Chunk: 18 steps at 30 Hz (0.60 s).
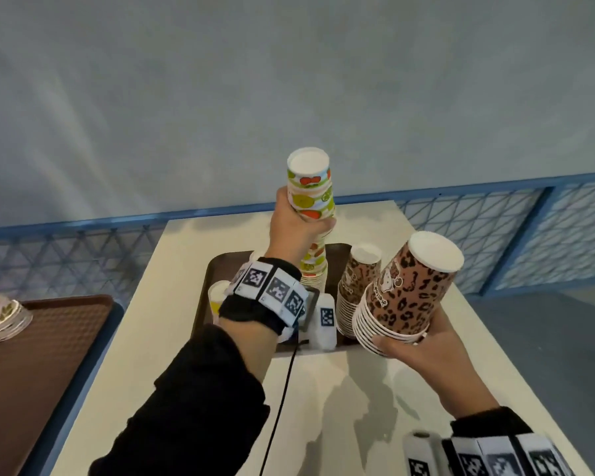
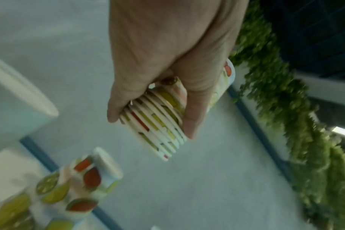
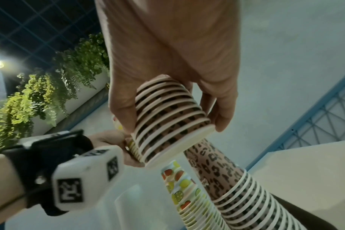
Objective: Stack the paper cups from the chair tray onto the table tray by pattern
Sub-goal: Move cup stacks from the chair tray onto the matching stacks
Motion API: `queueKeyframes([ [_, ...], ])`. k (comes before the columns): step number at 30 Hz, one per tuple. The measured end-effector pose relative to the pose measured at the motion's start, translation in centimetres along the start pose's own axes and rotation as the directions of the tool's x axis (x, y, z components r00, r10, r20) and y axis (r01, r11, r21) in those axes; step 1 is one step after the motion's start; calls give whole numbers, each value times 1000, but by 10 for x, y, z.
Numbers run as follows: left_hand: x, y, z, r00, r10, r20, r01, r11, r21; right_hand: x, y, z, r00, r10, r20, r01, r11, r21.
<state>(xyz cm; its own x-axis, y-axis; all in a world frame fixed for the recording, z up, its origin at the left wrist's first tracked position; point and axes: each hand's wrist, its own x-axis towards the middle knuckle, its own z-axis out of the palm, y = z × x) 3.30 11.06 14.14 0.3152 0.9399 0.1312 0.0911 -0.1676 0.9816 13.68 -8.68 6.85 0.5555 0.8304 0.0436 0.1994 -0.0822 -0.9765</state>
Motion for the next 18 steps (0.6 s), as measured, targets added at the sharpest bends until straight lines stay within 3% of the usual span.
queueKeyframes([
  [7,30,-53,33,978,-124,-170,147,981,127,-8,6,-25,999,-29,-43,27,999,-30],
  [14,29,-83,44,938,-323,-124,343,913,219,-9,14,-31,998,29,-59,-33,997,-69],
  [18,0,-89,40,935,-345,-86,356,900,250,3,3,-25,999,18,-29,-19,999,-44],
])
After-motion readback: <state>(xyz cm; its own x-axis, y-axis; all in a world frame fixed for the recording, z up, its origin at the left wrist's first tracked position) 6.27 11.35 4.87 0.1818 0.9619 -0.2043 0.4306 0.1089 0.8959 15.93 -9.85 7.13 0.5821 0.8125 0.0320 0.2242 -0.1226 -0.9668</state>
